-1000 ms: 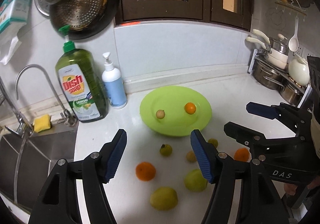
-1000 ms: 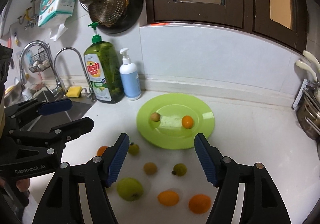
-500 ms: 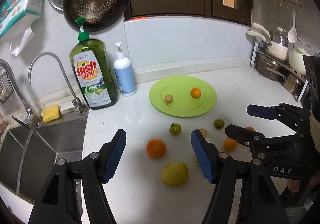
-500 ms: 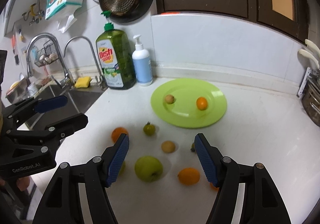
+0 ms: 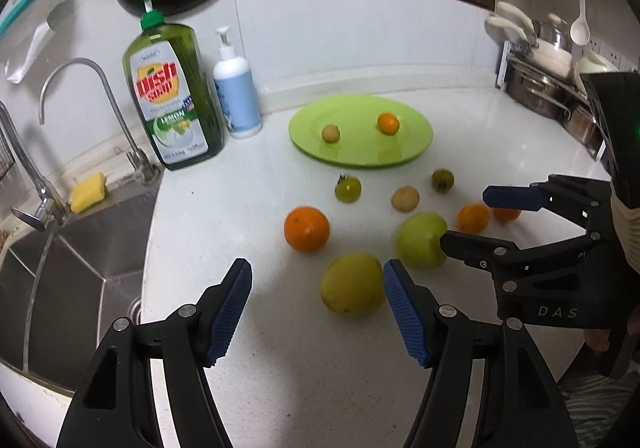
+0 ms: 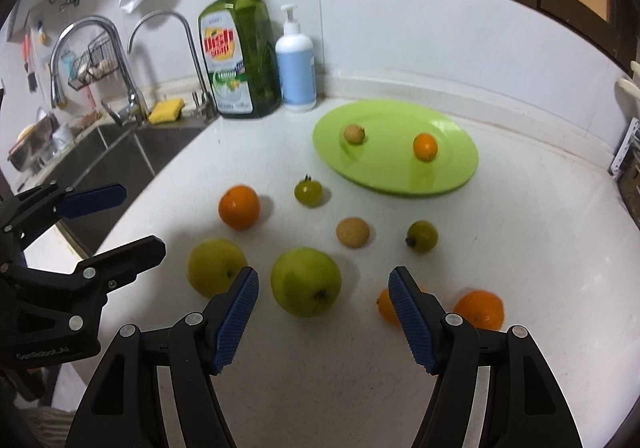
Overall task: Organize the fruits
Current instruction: 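Move both open tools back toward the remaining fruits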
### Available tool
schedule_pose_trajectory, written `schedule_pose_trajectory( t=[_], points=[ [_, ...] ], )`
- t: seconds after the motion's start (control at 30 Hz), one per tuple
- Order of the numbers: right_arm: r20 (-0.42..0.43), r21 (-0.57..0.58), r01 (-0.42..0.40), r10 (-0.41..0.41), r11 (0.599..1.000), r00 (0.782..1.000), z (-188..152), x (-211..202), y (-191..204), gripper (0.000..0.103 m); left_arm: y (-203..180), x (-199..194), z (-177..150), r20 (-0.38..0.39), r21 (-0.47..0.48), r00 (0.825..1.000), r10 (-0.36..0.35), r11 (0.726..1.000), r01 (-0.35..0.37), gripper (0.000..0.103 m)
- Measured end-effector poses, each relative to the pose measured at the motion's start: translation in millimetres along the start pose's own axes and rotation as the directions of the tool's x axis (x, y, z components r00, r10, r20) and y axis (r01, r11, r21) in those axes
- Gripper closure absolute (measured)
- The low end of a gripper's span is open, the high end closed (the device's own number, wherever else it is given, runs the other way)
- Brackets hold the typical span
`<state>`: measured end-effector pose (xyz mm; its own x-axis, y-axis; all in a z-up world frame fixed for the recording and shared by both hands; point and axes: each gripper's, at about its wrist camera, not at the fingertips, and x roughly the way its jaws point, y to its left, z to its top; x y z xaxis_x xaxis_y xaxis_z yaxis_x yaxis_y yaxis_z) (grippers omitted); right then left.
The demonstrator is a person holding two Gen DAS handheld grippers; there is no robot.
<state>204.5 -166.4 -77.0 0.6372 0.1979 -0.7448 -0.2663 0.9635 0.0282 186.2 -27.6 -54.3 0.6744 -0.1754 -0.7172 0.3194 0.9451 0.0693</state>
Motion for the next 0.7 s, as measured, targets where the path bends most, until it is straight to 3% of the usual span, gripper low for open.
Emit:
schedule_pose_trajectory(
  t=[0.43,0.7],
  points=[
    [-0.084,-0.038,-0.030,0.027,0.999,0.996,2,32,0,0.035,-3,33,-5,-0.025,-0.032,0.995,-0.095,0.995,0.094,0.036],
    [-0.090,-0.035,-0.056,0.053,0.998,0.995,7,38,-2,0.035,-1,48,-7,-0.070,-0.070,0.990,-0.126,0.990,0.121,0.044]
  ],
)
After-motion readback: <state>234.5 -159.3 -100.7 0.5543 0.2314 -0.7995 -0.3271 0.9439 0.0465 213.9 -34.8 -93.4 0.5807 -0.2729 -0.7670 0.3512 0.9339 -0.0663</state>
